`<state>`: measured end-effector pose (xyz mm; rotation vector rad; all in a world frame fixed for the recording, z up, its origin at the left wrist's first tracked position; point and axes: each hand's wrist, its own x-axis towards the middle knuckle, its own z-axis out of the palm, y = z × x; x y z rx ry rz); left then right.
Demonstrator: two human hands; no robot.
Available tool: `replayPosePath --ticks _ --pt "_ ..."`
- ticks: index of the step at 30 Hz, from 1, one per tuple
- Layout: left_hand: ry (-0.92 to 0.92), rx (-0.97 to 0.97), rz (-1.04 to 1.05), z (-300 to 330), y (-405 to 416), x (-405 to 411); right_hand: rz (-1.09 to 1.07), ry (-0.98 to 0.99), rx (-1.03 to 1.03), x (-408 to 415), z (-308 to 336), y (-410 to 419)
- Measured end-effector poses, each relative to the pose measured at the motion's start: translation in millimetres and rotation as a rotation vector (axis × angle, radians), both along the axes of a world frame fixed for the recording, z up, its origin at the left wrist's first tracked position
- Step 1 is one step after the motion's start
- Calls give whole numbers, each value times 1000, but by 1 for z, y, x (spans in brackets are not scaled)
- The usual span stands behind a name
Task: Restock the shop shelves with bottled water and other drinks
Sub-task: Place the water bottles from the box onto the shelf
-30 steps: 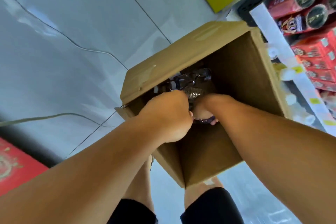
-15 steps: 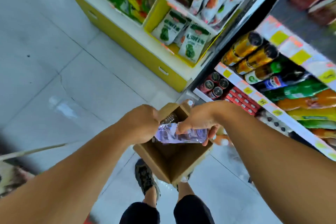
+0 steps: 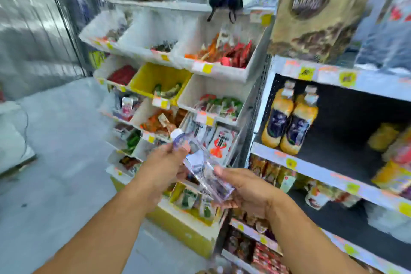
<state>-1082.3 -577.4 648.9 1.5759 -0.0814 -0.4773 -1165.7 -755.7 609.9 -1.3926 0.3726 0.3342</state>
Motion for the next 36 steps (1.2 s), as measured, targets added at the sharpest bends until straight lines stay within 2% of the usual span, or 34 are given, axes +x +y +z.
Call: replayPosePath --ticks 6,8,12,15,18,22,24,26,31,36 --pt "-230 -231 -32 112 -41 -14 76 -360 132 -8 102 -26" --pt "-254 -317 -114 140 -51 -25 101 -436 232 -13 123 -39" --pt "-337 -361 -440 178 -78 -53 250 -516 519 -22 152 -66" --pt "-394 -385 -461 197 -107 -67 285 -578 561 -26 171 -84" --pt "-493 -313 -257 209 -139 -66 72 -602 451 -28 191 -105" --pt "-645 -171 33 222 -179 -69 -90 -698 97 -26 216 -129" --pt "-731 -64 111 230 -195 -76 -212 -774 20 -29 224 -140" --pt "-801 8 128 236 -211 -78 -325 -835 7 -33 229 -153" --pt "-922 79 124 244 -249 -84 -443 -854 -6 -46 234 -191" --pt "-985 -14 72 248 -284 -108 -504 -893 -59 -79 254 -222"
